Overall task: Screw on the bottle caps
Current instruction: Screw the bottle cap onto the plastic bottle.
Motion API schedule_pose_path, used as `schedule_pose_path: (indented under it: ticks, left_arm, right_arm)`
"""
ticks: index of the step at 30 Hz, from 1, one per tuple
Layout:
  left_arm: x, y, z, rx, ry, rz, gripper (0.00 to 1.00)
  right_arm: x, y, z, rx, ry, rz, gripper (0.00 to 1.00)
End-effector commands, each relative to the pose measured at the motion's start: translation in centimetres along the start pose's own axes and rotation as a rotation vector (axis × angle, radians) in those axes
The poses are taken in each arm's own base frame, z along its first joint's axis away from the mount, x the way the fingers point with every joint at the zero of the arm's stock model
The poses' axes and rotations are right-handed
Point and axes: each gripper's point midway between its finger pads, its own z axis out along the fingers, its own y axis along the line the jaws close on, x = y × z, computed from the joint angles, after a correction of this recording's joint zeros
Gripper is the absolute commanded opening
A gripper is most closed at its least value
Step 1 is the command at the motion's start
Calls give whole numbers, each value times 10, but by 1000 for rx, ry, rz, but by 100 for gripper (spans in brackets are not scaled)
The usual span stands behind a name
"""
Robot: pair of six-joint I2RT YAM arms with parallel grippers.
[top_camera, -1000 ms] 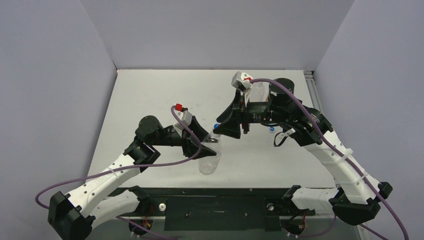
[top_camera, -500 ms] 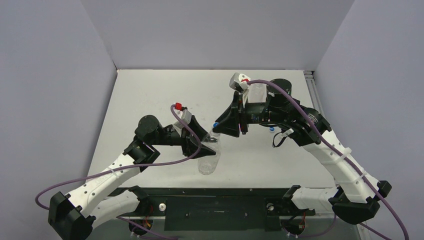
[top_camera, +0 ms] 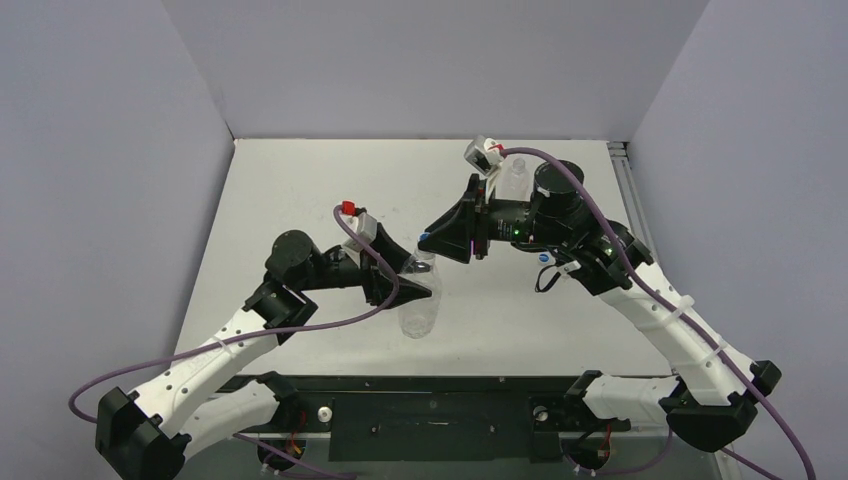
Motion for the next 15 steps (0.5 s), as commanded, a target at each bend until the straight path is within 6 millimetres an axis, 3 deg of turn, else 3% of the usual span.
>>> schedule_pose_path:
  ticks: [1, 8, 15]
  left_arm:
    - [-44, 2, 3, -42, -136, 147, 11]
    - [-59, 25, 1, -180, -197, 172, 11]
    - [-70, 52, -7, -341, -212, 202, 11]
  right_arm:
    - [1, 7, 14, -29, -26, 67, 13]
    - [10, 2, 24, 9, -26, 118, 11]
    - [14, -20, 30, 137, -26, 161, 9]
